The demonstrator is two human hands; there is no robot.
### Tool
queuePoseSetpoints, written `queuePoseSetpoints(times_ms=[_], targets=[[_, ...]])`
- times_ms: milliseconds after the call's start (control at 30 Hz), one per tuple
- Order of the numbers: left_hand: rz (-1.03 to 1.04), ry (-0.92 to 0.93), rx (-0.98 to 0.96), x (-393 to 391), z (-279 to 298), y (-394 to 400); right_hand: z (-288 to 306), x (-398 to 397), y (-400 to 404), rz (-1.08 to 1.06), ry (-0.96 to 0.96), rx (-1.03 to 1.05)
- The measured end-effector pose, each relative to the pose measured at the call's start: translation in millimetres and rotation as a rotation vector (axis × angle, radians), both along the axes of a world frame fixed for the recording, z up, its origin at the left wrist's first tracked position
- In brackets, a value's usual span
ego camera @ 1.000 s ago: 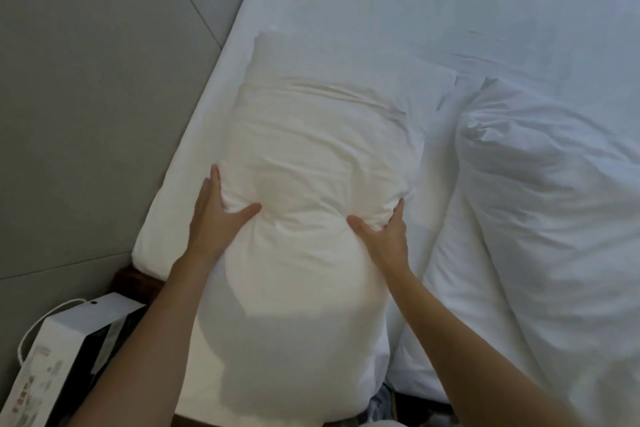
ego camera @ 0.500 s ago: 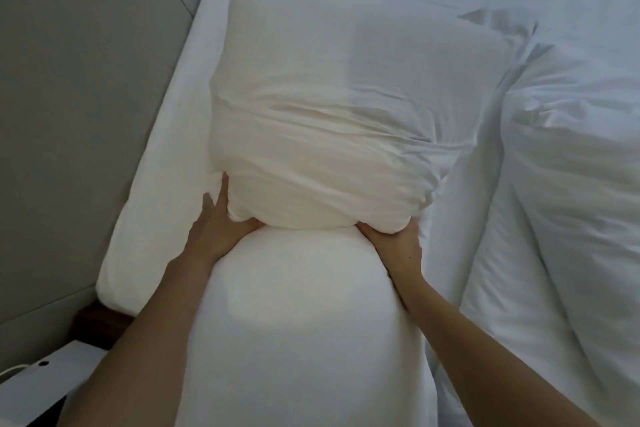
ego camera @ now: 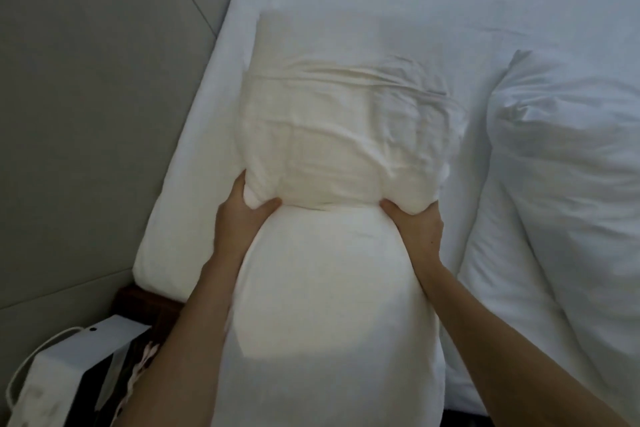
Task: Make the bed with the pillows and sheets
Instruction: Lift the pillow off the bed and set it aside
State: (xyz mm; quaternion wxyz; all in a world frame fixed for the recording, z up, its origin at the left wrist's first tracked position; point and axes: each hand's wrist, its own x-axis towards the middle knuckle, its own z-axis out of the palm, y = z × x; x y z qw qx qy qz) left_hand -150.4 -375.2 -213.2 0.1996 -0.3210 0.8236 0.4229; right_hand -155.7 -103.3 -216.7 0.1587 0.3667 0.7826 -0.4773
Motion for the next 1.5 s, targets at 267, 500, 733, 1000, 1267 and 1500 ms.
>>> queuePoseSetpoints(times_ms=[267,500,733,1000,1267,1500], targets=[[0.045,0.32,-0.003,28,169,50,142,32,49,-0.111,0.264,-0.055],[-0.009,0.5,0.076,72,272,145,256,78,151,-0.141,0.471,-0.004],[-0.238,0.649,0.192,127,331,304,332,198,305,-0.345,0.646,0.114],[-0.574,0.689,0.36,231,361,539,368,402,490,-0.715,0.712,0.28],[-0.849,0.676,0.502,328,370,746,378,558,626,-1.105,0.759,0.376],[-1.039,0.688,0.58,373,388,891,388,630,729,-1.263,0.854,0.463]])
